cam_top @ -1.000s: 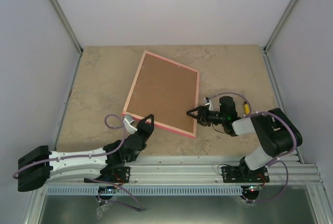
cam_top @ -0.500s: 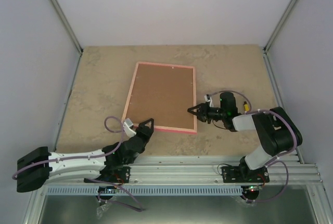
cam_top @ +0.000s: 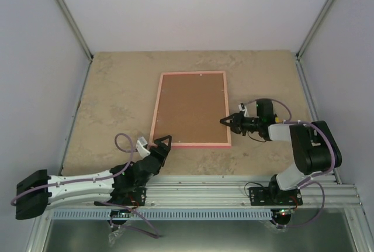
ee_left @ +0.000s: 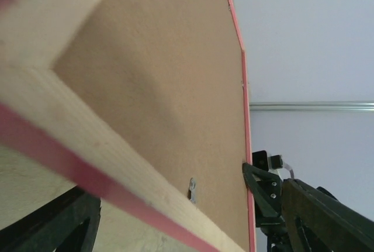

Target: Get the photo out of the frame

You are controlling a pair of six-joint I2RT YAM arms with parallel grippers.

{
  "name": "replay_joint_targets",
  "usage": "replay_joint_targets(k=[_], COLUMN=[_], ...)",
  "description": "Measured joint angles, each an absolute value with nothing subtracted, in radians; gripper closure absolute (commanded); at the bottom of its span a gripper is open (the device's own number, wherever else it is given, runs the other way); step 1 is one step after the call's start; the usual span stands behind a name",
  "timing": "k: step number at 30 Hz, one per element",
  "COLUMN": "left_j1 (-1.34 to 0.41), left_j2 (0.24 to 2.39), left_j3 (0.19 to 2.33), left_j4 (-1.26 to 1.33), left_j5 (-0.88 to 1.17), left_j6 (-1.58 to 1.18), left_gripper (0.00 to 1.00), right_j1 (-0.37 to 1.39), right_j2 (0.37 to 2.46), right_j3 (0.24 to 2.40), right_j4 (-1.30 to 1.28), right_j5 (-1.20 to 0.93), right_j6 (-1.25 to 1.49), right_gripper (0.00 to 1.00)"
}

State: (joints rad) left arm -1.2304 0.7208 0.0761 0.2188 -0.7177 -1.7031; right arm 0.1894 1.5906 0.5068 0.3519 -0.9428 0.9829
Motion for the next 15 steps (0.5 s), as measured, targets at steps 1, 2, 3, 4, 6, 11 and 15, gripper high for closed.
replay_joint_targets(k=[1,2,3,4,6,11,15], left_j1=[-1.23,-1.23,-1.23,-1.229,-1.227,-1.225,-1.221], left_j2=[0.707,0.688,0.668,0.653,0.626,0.57,0.522], left_j3=[0.076,0.077,0.079,0.083,0.099,0.111,0.122], left_j4=[0.198,0.167,0.13,0.103,0.044,-0.073,-0.177], left_j5=[-0.716,-0.714,-0.713,-0.714,-0.711,-0.681,-0.665], left_j6=[-1.703,-1.702,-1.701,-1.697,-1.686,-1.632,-1.568], left_gripper=[0.12,0.1,0.09,0.08,0.06,0.05,0.04], right_j1=[0.177,0.163,0.151,0.138,0.109,0.071,0.067], right_j2=[1.591,1.591,1.591,1.591,1.591,1.592,1.602], right_j3=[0.518,0.53,0.539,0.549,0.564,0.582,0.599], right_j4=[0.327,0.302,0.285,0.267,0.237,0.162,0.119], right_j5=[-0.945,-0.945,-0.944,-0.935,-0.928,-0.931,-0.933], right_j6=[0.96,0.934,0.91,0.87,0.791,0.709,0.668], right_gripper=[0.87,0.87,0.87,0.87,0.87,0.86,0.86])
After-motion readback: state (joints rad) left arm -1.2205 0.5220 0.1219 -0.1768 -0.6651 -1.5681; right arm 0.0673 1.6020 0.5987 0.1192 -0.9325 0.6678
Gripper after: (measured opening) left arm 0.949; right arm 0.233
